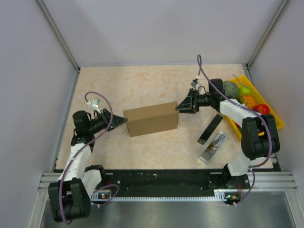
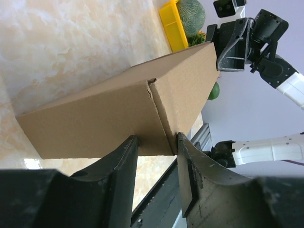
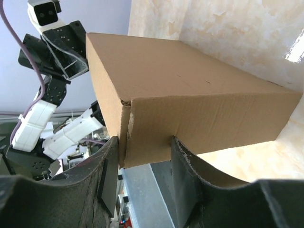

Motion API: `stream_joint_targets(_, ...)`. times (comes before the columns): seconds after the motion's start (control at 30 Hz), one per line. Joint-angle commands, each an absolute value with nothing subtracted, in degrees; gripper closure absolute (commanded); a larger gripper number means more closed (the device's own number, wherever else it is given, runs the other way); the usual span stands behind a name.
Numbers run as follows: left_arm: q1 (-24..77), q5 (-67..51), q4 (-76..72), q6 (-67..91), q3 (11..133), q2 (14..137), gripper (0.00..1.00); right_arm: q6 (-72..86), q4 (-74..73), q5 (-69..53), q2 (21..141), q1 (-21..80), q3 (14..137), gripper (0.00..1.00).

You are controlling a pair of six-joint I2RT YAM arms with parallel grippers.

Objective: Fold the paper box

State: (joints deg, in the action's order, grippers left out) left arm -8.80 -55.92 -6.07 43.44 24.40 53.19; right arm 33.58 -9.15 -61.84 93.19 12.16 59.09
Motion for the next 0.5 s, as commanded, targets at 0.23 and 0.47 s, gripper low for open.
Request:
stream_joint_targets(0.23,-8.53,-44.32,6.74,31.14,21.26,54.33,0.84,26.57,-9.65,-49.76,88.52,14.85,52.56,0.81)
stream_joint_targets(0.47,-7.47,-45.09,9.93,42.44,14.61,40.18,0.69,26.81,-12.13,-42.02,76.12,18.81,42.57,0.79)
